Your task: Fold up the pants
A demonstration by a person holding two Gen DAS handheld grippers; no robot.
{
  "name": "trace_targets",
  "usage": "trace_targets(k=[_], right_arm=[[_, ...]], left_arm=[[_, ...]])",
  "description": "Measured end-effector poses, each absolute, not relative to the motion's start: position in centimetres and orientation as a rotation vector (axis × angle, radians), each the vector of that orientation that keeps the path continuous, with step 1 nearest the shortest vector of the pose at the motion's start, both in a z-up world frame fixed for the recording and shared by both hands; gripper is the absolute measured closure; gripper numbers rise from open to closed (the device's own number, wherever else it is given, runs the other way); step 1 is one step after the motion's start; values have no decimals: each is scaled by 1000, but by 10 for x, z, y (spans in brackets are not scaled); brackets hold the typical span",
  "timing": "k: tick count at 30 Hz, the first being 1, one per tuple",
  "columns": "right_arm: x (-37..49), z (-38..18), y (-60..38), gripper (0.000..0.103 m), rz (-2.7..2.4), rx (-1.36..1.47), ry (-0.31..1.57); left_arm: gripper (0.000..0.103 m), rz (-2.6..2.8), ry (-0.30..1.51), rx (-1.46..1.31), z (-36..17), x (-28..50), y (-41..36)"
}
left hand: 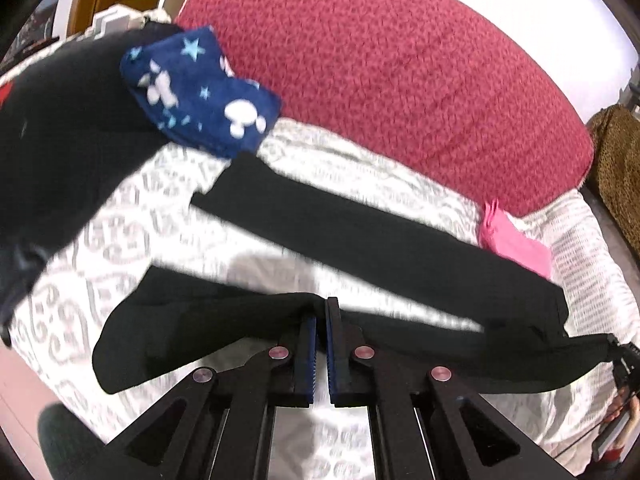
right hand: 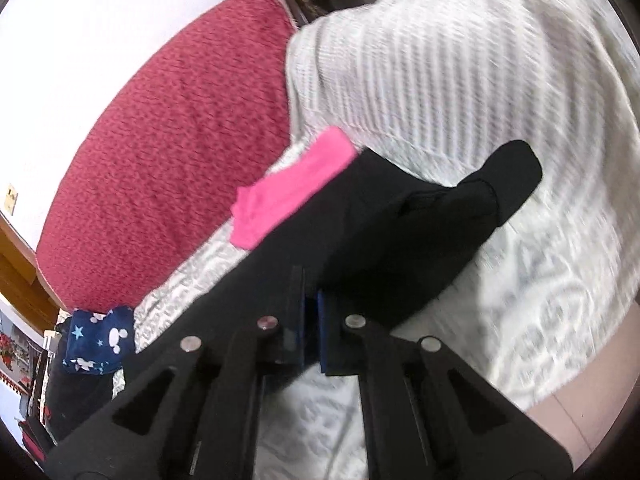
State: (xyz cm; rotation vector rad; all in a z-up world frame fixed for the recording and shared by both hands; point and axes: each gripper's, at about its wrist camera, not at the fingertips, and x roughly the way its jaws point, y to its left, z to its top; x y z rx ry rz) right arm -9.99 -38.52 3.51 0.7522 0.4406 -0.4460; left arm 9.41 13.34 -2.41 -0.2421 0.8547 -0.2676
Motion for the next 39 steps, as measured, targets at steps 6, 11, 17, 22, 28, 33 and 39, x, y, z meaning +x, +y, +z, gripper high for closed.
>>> trace_targets(k=[6, 11, 17, 22, 28, 33, 39], right_arm=[[-45, 66, -397, 97, -429, 632, 433], [9, 63, -421, 97, -431, 585, 486], [73, 38, -453, 97, -468, 552, 580], [129, -2, -471, 95, -504, 529, 705], [179, -51, -483, 70, -573, 347, 886], [185, -62, -484, 69, -591, 248, 913], [183, -42, -488, 49, -683, 203, 870]], left_arm=[[101, -216, 834, -199, -4, 142, 117], [101, -181, 857, -186, -2, 195, 103], [101, -138, 910, -79, -17, 268, 66], [99, -82, 1034, 29, -62, 322, 41], [89, -9, 1072, 114, -86, 351, 48], [83, 101, 1021, 177, -69, 371, 83], [69, 105, 989, 175, -50, 361, 129]])
